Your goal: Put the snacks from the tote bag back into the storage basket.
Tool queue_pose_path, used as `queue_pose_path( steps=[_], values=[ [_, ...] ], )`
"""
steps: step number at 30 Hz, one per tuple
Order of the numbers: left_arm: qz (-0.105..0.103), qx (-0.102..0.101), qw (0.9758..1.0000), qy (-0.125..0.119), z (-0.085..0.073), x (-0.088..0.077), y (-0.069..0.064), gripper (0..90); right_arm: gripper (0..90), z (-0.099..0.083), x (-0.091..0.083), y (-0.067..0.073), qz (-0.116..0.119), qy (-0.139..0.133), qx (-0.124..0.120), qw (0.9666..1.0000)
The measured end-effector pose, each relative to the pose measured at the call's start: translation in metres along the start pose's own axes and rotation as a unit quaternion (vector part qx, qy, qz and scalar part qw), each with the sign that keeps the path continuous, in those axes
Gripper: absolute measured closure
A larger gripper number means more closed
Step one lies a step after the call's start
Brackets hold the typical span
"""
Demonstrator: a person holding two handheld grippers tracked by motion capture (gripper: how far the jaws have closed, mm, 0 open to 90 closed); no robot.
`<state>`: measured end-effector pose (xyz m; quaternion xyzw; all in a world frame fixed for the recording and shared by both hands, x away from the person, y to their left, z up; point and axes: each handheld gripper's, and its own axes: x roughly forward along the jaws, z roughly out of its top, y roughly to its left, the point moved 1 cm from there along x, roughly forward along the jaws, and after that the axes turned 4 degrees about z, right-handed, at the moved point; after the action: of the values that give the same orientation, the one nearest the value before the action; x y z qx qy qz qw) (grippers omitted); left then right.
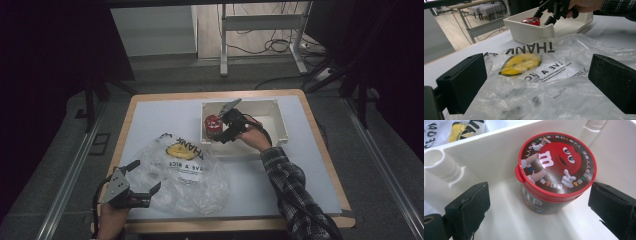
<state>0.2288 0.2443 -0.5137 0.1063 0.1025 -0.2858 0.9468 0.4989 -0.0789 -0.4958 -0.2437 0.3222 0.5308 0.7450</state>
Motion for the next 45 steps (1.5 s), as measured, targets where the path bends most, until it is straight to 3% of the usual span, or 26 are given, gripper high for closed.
queue_pose_path(
  steps=[13, 31, 45],
  values=[
    [-0.001, 0.005, 1.0000, 0.003, 0.000, 0.001, -0.002, 2.1, 4.2, -0.005, -0.006, 0.002, -0.004, -0.002, 0.001, 1.0000],
    [-0.003, 0.008, 1.0000, 0.002, 0.001, 0.000, -0.002, 2.1, 4.2, -0.002, -0.017, 0.013, 0.004, -0.023, -0.003, 0.9997],
    [-0.003, 0.009, 1.0000, 0.002, 0.001, 0.000, -0.002, 2.1, 4.2, -0.011, -0.029, 0.018, 0.006, -0.036, 0.006, 0.9993]
  ],
)
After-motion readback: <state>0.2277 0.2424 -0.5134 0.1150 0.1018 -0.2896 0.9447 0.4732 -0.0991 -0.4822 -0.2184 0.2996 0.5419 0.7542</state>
